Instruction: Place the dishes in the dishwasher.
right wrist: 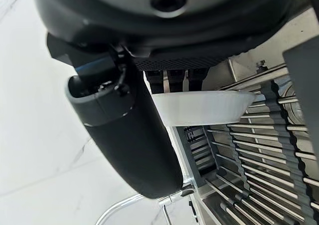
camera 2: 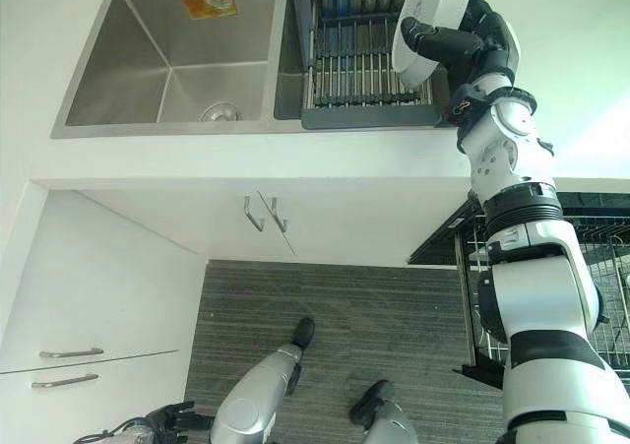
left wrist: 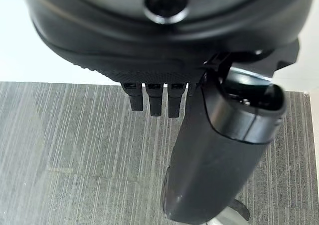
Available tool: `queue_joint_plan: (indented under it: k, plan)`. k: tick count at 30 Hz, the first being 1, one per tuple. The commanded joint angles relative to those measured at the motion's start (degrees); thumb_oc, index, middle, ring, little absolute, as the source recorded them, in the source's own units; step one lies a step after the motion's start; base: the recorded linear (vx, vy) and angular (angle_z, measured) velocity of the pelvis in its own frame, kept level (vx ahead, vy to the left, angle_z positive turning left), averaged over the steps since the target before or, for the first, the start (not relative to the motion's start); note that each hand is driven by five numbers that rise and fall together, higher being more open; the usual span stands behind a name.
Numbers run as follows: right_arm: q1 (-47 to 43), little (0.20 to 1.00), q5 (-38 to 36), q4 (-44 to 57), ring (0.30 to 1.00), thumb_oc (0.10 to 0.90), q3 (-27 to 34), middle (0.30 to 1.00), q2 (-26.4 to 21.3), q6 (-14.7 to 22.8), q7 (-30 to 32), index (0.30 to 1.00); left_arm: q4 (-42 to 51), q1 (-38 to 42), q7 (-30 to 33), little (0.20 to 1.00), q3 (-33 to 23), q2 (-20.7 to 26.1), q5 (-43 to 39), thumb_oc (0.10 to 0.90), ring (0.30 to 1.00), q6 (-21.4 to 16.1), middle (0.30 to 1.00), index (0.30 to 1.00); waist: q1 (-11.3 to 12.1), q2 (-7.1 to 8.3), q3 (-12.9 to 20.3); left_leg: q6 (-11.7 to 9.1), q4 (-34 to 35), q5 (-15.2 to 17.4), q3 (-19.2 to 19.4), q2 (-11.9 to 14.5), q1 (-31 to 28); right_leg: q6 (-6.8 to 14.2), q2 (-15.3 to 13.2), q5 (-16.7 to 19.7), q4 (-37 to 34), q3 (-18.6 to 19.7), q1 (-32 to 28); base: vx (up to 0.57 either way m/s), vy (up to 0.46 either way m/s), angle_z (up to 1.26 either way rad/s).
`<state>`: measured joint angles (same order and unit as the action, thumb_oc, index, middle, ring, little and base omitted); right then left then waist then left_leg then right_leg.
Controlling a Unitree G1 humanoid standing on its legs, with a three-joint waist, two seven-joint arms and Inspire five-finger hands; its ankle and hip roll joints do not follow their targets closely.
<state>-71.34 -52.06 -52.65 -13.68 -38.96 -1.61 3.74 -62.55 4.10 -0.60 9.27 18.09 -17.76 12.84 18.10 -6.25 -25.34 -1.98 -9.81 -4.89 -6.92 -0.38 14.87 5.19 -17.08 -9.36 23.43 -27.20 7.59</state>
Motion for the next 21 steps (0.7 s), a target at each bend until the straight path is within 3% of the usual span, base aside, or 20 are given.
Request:
queue_joint_plan:
  k: [1, 17, 21]
  plan:
    - [-6.82, 0.3, 1.0, 2.47, 0.3, 0.4, -1.44, 0.3, -4.11, 7.1, 0.21, 0.3, -2.72, -2.87, 0.6, 0.9, 2.45, 3.9, -0.83, 0.8, 0.9, 2.22, 0.9, 0.9, 0.1, 1.2, 3.48, -2.19, -7.38, 11.59, 1.6, 4.75, 2.26, 4.36, -2.69, 1.26, -6.24, 5.69, 0.11, 0.0, 0.0, 0.0]
    - [-5.91, 0.3, 2.73, 3.15, 0.3, 0.4, -1.3, 0.3, -2.74, 10.07, 2.08, 0.3, -2.75, -0.48, 1.85, 0.9, 2.99, 3.31, -1.79, 0.8, 0.9, 3.68, 0.9, 0.9, -0.63, 1.43, 3.13, -1.94, -7.38, 11.66, 2.03, 4.96, 2.35, 4.43, -2.43, 1.45, -6.24, 6.65, 0.65, -0.01, 0.002, 0.0]
    - [-5.42, 0.3, -4.11, 5.05, 0.3, 0.4, -0.92, 0.3, -1.72, 14.26, 0.56, 0.3, -3.05, -0.44, 2.06, 0.9, 3.1, 3.47, -1.8, 0.8, 0.9, 3.31, 0.9, 0.9, -0.71, 1.81, 3.39, -1.92, -7.38, 11.72, 2.19, 5.16, 2.2, 4.32, -2.03, 1.3, -6.24, 6.84, 0.45, -0.03, -0.039, 0.01]
